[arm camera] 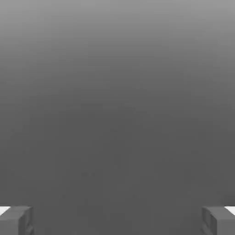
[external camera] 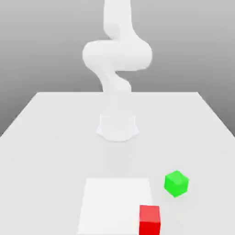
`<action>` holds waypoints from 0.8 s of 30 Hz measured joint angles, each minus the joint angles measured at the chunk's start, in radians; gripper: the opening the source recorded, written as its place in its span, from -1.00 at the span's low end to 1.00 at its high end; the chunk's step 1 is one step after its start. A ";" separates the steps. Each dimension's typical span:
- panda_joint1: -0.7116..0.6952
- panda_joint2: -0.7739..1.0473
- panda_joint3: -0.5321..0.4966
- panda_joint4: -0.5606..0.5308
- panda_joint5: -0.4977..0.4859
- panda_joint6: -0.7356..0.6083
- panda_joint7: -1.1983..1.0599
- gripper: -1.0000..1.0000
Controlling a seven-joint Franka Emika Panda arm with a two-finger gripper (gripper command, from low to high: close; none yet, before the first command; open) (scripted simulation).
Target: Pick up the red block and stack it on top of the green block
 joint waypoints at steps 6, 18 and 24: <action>-0.023 0.224 0.055 -0.030 -0.031 0.079 0.071 0.00; -0.021 0.659 0.116 -0.089 -0.091 0.233 0.208 0.00; 0.001 0.873 0.127 -0.120 -0.081 0.312 0.249 0.00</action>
